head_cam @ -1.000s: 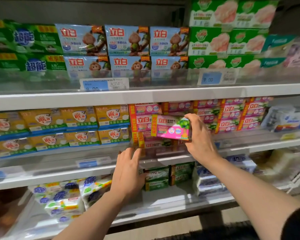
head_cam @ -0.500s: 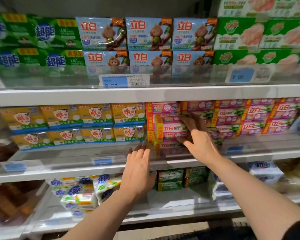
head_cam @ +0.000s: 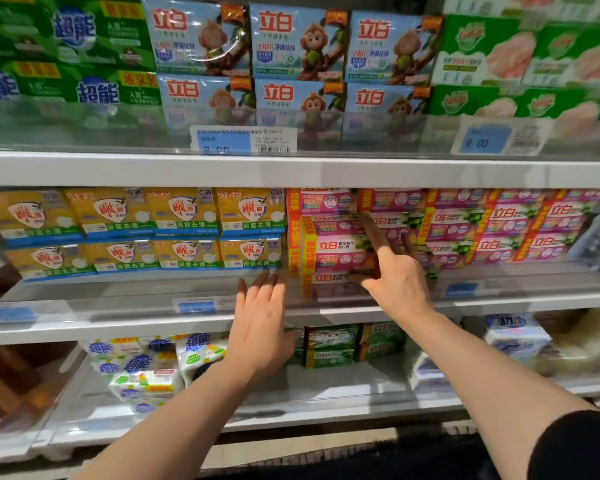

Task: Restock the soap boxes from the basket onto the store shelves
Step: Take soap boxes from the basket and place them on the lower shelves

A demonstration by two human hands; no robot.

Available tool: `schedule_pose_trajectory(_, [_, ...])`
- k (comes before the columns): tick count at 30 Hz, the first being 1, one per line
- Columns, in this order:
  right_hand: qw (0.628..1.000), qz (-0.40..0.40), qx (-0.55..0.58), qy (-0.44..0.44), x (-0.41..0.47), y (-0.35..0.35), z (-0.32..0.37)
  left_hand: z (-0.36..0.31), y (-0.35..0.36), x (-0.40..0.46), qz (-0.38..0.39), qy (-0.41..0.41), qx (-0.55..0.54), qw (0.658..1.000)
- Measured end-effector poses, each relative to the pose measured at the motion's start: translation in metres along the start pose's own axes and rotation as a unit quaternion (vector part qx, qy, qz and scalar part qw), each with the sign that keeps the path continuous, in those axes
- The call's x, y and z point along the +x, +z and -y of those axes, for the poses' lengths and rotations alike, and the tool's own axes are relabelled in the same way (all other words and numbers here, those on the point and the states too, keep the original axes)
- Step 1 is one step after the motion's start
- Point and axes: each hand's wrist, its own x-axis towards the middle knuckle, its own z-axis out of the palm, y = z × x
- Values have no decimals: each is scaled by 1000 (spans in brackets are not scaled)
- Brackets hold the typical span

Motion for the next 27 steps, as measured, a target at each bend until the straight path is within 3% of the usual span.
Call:
schedule_pose_trajectory(12, [998, -33, -4, -56, -3, 14, 18, 4, -5, 2, 29, -20, 26, 999])
schedule_pose_trajectory(20, [998, -18, 45, -29, -10, 12, 9, -2, -3, 1, 32, -32, 28, 999])
schedule_pose_trajectory(27, [991, -64, 117, 23, -39, -57, -54, -65, -5, -31, -119, -38, -173, 977])
